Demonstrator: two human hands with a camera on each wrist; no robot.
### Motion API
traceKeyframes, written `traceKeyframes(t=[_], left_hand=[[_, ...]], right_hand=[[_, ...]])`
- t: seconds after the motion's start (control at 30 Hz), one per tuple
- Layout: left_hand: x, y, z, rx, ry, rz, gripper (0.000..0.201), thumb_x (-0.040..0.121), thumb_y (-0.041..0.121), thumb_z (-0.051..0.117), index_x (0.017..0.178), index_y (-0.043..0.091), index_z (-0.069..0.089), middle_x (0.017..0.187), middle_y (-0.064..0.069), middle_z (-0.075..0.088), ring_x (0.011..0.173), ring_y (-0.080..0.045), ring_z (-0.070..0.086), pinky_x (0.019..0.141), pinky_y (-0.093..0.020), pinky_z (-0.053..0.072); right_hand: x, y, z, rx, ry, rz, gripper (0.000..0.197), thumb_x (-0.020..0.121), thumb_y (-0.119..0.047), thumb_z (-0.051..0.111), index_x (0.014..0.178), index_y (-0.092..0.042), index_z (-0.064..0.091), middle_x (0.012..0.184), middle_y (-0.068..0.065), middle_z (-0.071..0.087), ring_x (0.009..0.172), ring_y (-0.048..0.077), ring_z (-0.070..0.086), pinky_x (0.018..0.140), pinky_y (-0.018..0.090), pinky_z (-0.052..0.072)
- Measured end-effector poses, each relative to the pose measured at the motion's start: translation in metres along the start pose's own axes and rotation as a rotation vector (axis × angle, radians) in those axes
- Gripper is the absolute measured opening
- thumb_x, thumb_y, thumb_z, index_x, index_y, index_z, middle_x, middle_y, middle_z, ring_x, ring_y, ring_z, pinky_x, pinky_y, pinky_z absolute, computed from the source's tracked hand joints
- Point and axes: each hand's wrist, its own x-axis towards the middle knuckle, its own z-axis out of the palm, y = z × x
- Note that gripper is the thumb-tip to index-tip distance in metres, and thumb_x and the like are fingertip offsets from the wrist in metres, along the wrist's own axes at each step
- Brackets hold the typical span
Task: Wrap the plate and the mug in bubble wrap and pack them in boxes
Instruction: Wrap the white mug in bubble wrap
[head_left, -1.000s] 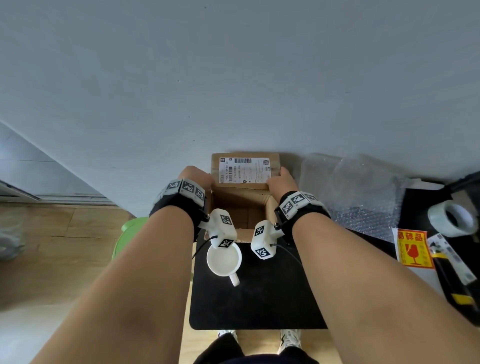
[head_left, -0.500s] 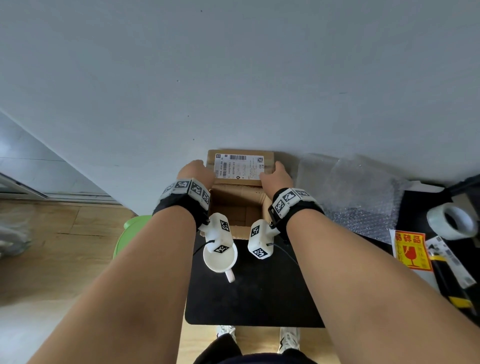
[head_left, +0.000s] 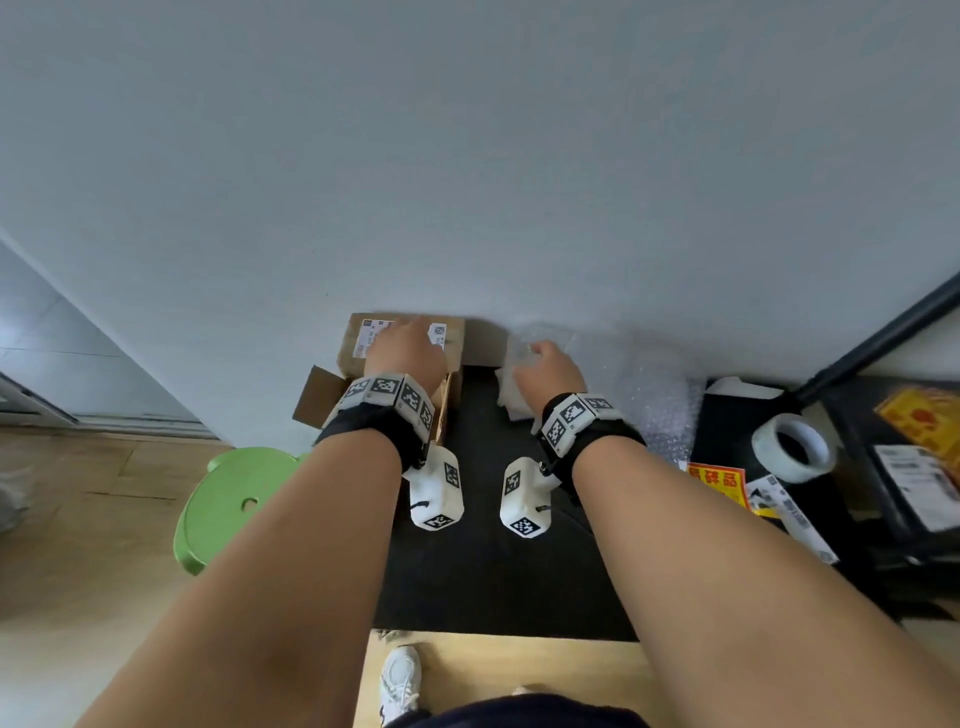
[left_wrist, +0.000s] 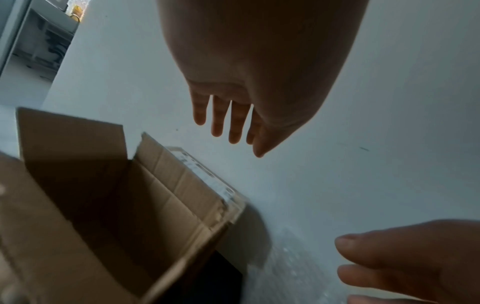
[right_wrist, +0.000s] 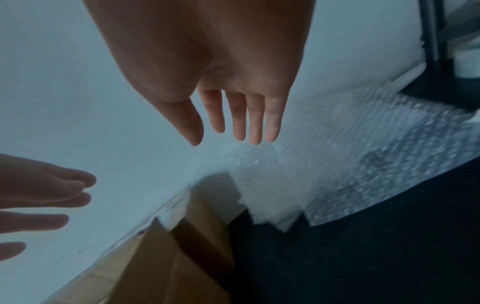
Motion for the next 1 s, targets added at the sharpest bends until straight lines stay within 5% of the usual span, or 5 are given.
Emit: traceKeyframes(t=[0.23,0.4,0.53,0.77,1.0], left_hand=[[-0.036,0.067,0.065,-0.014,-0.080,0.029,0.054,0.092,0.015,0.046,0.145,0.015,0.040,0.148,-0.011,0.041,0.134,-0.029,0.039,0.109,-0.041,0.036],[-0.051,0.092,0.110,-0.038,-0.189,0.003,0.052,0.092,0.010,0.044,0.144,0.013,0.041,0.149,-0.013,0.037,0.134,-0.030,0.038,0.108,-0.040,0.037],[-0.037,0.102,0.129,0.000,-0.241,0.001,0.054,0.094,0.014,0.045,0.147,0.013,0.036,0.149,-0.013,0.038,0.135,-0.030,0.037,0.107,-0.036,0.035],[0.004,0.122,0.159,0.052,-0.313,-0.058,0.053,0.094,0.010,0.044,0.146,0.009,0.032,0.142,-0.019,0.042,0.126,-0.036,0.045,0.097,-0.042,0.041],[0.024,0.130,0.187,0.103,-0.318,-0.110,0.053,0.094,0.007,0.046,0.143,0.004,0.027,0.141,-0.019,0.041,0.127,-0.036,0.042,0.096,-0.043,0.042]], right_hand=[[-0.007,0.088,-0.058,-0.011,0.024,0.078,0.053,0.093,-0.016,0.049,0.146,-0.013,0.039,0.147,0.009,0.044,0.129,0.028,0.047,0.098,0.030,0.040],[-0.002,0.132,-0.073,0.004,0.048,0.145,0.052,0.094,-0.014,0.049,0.146,-0.015,0.039,0.145,0.010,0.046,0.120,0.028,0.054,0.079,0.025,0.038],[0.007,0.161,-0.079,0.013,0.024,0.243,0.053,0.094,-0.018,0.051,0.145,-0.013,0.040,0.143,0.012,0.047,0.124,0.031,0.051,0.093,0.031,0.043],[0.044,0.199,-0.087,0.014,0.079,0.416,0.039,0.092,-0.014,0.049,0.131,-0.008,0.052,0.128,0.015,0.058,0.112,0.034,0.058,0.082,0.032,0.045],[0.080,0.214,-0.083,0.107,0.083,0.586,0.049,0.092,-0.014,0.051,0.139,-0.008,0.040,0.135,0.015,0.051,0.117,0.035,0.055,0.083,0.033,0.043]])
